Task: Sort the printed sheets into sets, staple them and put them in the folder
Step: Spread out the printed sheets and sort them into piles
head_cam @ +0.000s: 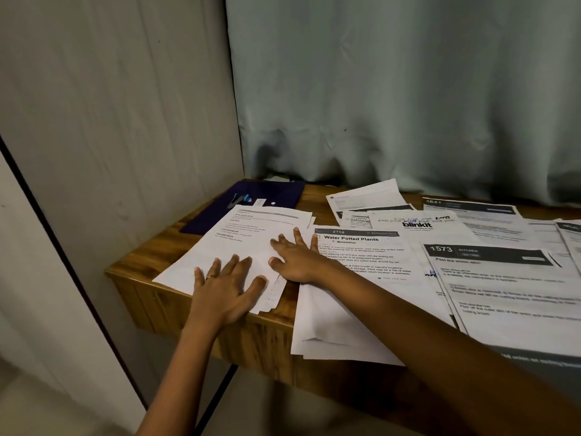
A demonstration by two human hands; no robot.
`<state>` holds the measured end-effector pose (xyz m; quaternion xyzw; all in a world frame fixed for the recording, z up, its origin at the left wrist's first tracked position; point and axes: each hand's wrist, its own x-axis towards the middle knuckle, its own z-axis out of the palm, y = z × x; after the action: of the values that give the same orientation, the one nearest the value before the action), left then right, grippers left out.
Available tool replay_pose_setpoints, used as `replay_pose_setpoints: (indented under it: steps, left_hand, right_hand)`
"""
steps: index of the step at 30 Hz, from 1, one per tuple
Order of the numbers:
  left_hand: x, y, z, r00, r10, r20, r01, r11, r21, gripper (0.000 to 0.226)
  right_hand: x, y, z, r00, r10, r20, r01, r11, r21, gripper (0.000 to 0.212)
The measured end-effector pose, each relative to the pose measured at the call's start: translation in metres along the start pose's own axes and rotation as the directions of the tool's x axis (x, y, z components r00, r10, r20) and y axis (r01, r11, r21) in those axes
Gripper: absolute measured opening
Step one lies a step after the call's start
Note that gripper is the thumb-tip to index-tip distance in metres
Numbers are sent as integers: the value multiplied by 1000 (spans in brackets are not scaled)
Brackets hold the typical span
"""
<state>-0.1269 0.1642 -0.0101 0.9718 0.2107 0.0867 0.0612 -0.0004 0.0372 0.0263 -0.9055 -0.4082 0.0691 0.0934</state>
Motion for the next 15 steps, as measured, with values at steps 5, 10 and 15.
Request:
replay_pose_setpoints:
  steps: [5,10,15]
  left_hand:
    - [1,2,0,1000,-14,18,13,999,43,91]
    - [2,1,-2,999,-2,37,1,1000,29,92]
    - [-3,-1,-5,999,-2,47,-1,999,54,93]
  right_hand:
    - [-2,1,-2,999,-34,-22,34,999,34,55]
    - [-10,18,-12,984,-34,-176,59,988,139,57]
    - [-19,43,-16,986,-67,-156,87,988,124,56]
